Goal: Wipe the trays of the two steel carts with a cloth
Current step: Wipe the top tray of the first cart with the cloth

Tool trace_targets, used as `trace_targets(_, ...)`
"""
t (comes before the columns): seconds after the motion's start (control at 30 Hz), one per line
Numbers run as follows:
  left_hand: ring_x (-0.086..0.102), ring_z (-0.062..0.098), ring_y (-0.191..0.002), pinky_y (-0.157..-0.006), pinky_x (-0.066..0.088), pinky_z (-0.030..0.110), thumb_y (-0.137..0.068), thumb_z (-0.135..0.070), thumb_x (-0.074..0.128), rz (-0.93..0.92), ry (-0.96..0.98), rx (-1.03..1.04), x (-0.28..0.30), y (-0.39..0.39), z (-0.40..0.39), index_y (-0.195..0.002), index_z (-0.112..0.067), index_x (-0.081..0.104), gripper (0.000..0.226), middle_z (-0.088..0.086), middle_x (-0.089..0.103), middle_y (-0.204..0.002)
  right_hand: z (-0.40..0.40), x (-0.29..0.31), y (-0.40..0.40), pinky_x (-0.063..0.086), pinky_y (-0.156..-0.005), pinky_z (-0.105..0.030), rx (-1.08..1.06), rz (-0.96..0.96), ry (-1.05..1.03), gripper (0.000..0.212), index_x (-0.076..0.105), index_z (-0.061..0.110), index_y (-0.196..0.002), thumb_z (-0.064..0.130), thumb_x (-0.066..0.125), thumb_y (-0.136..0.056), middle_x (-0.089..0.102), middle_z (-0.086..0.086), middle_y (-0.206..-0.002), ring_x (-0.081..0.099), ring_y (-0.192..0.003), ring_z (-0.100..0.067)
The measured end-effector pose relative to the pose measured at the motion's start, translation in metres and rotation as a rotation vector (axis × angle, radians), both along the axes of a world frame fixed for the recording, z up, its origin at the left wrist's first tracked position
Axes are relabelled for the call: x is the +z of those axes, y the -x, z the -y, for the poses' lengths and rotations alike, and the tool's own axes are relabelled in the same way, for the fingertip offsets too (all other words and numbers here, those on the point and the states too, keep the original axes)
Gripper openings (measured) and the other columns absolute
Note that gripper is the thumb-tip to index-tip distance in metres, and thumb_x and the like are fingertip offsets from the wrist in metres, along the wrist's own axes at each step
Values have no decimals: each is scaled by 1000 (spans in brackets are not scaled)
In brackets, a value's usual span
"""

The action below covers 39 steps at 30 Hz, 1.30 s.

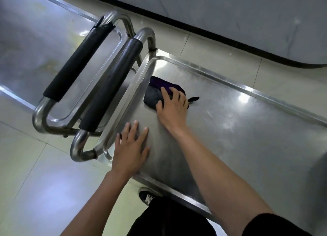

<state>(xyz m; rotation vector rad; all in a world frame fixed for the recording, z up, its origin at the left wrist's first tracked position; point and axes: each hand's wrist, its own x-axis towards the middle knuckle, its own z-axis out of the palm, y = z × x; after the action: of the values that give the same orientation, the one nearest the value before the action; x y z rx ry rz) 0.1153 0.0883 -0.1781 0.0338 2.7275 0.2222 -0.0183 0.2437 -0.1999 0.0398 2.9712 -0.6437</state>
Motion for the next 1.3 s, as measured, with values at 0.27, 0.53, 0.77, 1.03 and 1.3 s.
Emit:
trace_targets(0.27, 45, 28, -129, -100, 40, 49, -92, -32, 61, -255, -68, 133, 10, -89, 31, -119, -26, 67, 28, 2, 54, -133, 26, -2, -72, 34, -105, -50, 155, 31, -49, 54, 42, 32, -148, 50, 48, -97, 43, -5, -145, 35, -128, -32)
trace_targets(0.53, 58, 30, -111, -86, 47, 45, -86, -18, 69, -399, -81, 88, 8, -147, 38, -107, -17, 74, 21, 3, 65, -114, 63, 5, -158, 39, -96, -40, 297, 38, -12, 56, 49, 33, -143, 60, 51, -94, 47, -3, -132, 36, -118, -25)
trace_targets(0.77, 60, 31, -112, -87, 47, 45, -86, -16, 69, -391, -97, 123, 12, -155, 37, -106, -15, 76, 20, 5, 68, -115, 70, 5, -168, 40, -96, -35, 347, 59, 48, 55, 52, 32, -141, 59, 54, -94, 45, 1, -129, 37, -118, -21)
trace_targets(1.03, 56, 27, -115, -90, 44, 43, -92, -23, 61, -418, -113, 66, 14, -108, 29, -105, -18, 72, 18, 1, 63, -117, 37, -3, -110, 37, -94, -39, 253, -64, -14, 53, 51, 28, -142, 57, 47, -97, 45, -2, -135, 37, -120, -25)
trace_targets(1.3, 39, 30, -137, -105, 36, 49, -98, -40, 50, -242, -83, -23, 11, -21, -3, -133, -26, 58, 39, 5, 48, -146, 6, 2, -14, 32, -106, -47, 275, -109, -54, 42, 47, 34, -146, 35, 45, -104, 36, -4, -157, 33, -138, -30)
